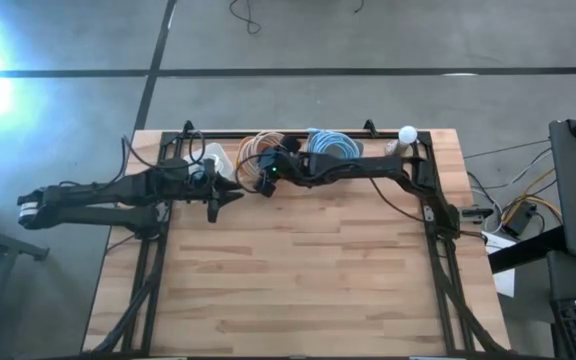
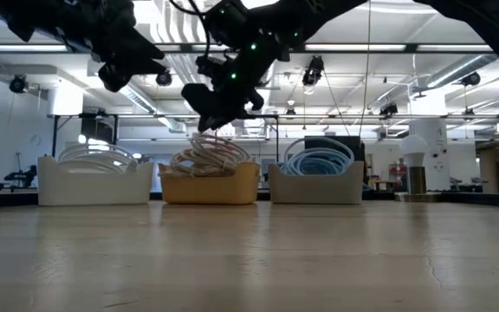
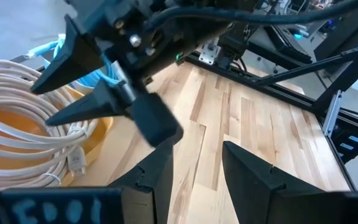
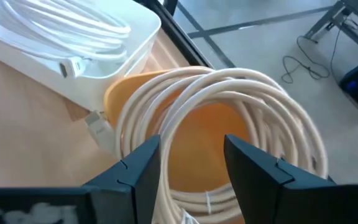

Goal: Pick & Place USB Port
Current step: Return to Home Position

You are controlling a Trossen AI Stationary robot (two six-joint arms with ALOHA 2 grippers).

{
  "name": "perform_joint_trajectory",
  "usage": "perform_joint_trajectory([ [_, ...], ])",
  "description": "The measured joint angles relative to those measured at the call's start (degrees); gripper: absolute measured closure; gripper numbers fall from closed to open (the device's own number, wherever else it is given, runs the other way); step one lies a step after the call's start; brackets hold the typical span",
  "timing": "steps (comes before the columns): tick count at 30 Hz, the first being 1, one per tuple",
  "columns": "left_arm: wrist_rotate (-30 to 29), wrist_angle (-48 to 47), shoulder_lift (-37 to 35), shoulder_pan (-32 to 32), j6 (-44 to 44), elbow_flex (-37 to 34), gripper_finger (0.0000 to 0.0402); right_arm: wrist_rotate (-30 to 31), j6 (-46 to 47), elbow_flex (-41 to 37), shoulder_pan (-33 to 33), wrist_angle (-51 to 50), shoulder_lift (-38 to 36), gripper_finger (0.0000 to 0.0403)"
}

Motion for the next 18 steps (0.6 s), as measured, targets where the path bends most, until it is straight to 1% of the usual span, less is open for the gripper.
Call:
perform_joint_trajectory([
  [4,0.0,0.0,-0.9,0.0,0.2,0.0,0.0264,-0.1,0.0,0.0,0.6,-3.7,-2.9,0.0229],
  [9,0.0,0.0,-3.4,0.0,0.7,0.0,0.0264,-0.4,0.4,0.0,2.8,-12.0,-8.3,0.0233],
  [13,0.0,0.0,-6.6,-0.1,4.5,0.0,0.0264,-0.4,0.4,-1.0,5.7,-16.8,-14.0,0.0236],
  [15,0.0,0.0,-8.3,-0.2,6.3,0.0,0.0264,-0.4,0.3,-2.6,7.3,-17.2,-17.1,0.0236],
  [18,0.0,-0.4,-10.8,-0.4,8.4,0.0,0.0264,-0.5,0.1,-7.0,10.1,-17.3,-22.7,0.0234],
])
